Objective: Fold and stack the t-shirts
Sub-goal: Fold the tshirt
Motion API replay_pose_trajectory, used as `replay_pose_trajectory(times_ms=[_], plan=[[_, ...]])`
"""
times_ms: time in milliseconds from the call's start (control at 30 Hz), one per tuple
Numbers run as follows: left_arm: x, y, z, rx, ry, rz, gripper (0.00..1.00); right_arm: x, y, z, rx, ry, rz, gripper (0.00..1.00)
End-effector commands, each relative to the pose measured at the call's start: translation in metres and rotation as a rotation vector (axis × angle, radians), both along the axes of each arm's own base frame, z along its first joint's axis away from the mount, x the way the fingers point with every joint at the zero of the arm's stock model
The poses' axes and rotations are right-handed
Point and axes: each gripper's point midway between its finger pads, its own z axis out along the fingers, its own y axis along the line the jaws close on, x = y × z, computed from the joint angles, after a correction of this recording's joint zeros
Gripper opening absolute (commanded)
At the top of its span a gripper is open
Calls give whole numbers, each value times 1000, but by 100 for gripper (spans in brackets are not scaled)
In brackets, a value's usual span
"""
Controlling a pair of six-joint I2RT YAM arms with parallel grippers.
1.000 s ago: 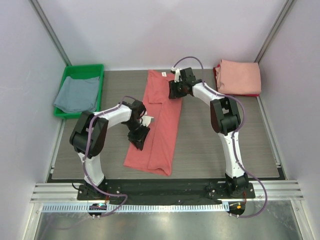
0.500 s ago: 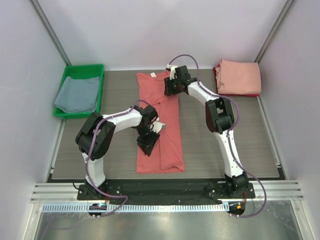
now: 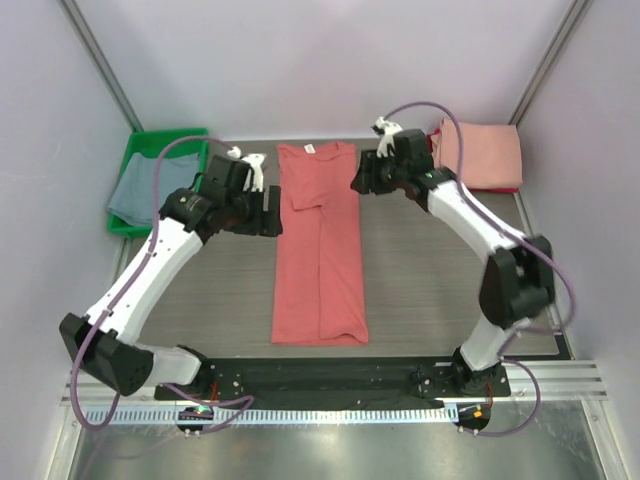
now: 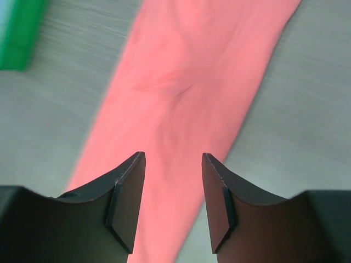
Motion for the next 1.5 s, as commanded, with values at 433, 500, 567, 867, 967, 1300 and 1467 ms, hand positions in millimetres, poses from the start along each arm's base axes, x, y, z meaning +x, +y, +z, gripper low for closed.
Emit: replay_pose_trajectory(times_ms=[433, 500, 567, 867, 967, 1300, 1467], plan=[[-92, 35, -137, -117, 549, 334, 75, -280, -31, -125, 375, 795, -146, 50], [-109, 34, -154, -138, 602, 364, 72, -288, -34, -130, 353, 820, -151, 50], [-122, 27, -164, -188, 660, 364, 66, -295, -32, -133, 344, 858, -146, 50], [-131, 6, -194, -281, 698, 369, 61, -328, -15, -157, 272, 975, -92, 50], [-136, 7, -200, -250, 705, 362, 61, -332, -14, -158, 257, 994, -78, 50], [-156, 17, -216, -119, 728, 356, 59, -343, -10, -167, 234, 1034, -61, 47], [-161, 18, -227, -69, 734, 347, 56, -350, -14, -173, 204, 1048, -68, 44]])
